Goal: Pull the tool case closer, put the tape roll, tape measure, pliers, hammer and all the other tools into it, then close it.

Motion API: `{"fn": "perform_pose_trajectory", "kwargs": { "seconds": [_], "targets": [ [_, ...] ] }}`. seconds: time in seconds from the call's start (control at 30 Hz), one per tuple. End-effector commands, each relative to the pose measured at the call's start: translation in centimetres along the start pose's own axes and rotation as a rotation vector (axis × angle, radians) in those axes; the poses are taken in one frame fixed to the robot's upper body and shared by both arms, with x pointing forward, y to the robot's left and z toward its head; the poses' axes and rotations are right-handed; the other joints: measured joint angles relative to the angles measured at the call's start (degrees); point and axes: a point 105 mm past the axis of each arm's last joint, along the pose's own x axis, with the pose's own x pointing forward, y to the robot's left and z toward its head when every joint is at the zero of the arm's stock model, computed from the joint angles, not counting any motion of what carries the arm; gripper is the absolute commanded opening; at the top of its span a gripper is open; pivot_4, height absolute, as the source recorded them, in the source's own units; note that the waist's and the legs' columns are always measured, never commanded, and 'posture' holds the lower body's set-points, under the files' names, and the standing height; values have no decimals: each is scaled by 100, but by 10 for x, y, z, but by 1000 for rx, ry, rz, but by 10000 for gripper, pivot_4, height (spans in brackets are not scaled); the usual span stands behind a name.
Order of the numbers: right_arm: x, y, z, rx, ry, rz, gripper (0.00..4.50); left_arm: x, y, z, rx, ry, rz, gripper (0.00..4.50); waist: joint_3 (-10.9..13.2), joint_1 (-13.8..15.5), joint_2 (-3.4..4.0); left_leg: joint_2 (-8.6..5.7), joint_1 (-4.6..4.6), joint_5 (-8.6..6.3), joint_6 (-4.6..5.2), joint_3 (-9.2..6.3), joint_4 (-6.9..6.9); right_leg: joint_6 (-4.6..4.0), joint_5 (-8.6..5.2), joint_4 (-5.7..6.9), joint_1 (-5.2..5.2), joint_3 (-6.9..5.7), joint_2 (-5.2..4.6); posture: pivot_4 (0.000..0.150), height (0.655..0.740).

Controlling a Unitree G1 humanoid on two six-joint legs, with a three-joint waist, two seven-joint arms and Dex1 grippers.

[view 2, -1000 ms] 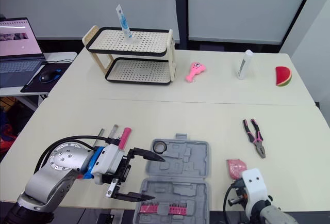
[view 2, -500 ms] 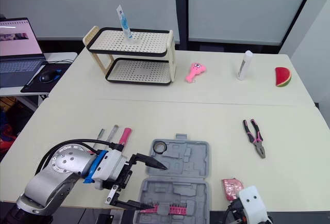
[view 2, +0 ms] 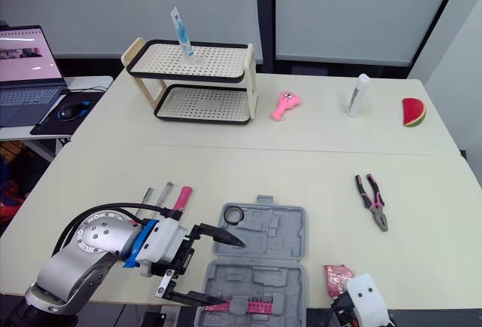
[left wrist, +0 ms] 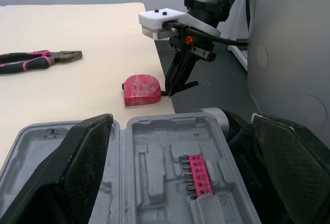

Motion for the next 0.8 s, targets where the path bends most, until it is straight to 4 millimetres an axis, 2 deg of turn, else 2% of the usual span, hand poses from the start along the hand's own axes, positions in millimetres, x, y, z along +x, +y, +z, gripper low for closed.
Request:
{"fn": "perform_pose_trajectory", "kwargs": {
  "seconds": [0.03, 0.17, 0.33, 0.4, 0.47, 0.53, 0.57, 0.7, 0.8],
  "targets": [
    [-13, 8, 7, -5, -21, 47, 10603, 3, -4, 5, 27, -19, -17, 45000, 0, 2, 1, 0, 0, 0, 0, 0, 0, 0, 0, 0, 0, 0, 0, 1500, 7350],
    [-31, 11, 5, -47, -6, 167, 18491, 3, -2, 4, 30, -20, -9, 45000, -3, 0, -2, 0, 1, 0, 0, 2, 2, 0, 0, -2, 4, 2, 0, 1500, 7350],
    [-53, -5, 29, -392, -37, 233, 28111, 3, -2, 5, 38, -30, -3, 45000, 2, -19, -17, 2, 34, -1, 1, 6, 11, 25, -16, -5, 48, 2, 0, 1500, 7350],
    [-55, -10, 44, -555, -72, 271, 32038, 4, -3, 6, 42, -35, -4, 45000, 7, -16, -30, 2, 77, -2, 0, 11, 2, 8, -36, -8, 78, 8, 0, 1500, 7350],
    [-54, -14, 54, -664, -97, 311, 36977, 4, -3, 6, 46, -37, -6, 45000, 8, -12, -32, 4, 84, -1, 1, 10, -4, 29, -23, -8, 82, 6, 3, 1500, 7350],
    [-46, -25, 70, -818, -138, 344, 43176, 5, -4, 7, 59, -38, -12, 45000, 12, -14, -44, 4, 83, -1, 1, 10, -6, 26, -22, -8, 82, 6, 2, 1500, 7350],
    [-42, -29, 75, -886, -146, 368, 44832, 6, -5, 7, 67, -36, -18, 45000, 20, -23, -56, 4, 85, -2, 1, 11, -7, 13, -15, -12, 88, 7, 2, 1500, 7350],
    [-27, -43, 78, -1083, -111, 441, 44832, 8, -8, 7, 90, -31, -34, 45000, 28, 19, -58, 1, 82, -2, 1, 18, -8, 3, -7, -17, 83, 13, -2, 1500, 7350],
    [-17, -49, 75, -1160, -66, 505, 44832, 9, -11, 6, 96, -30, -44, 45000, 34, 36, -49, 1, 81, -2, 1, 14, -12, -2, -12, -16, 83, 4, -3, 1500, 7350]
  ]
}}
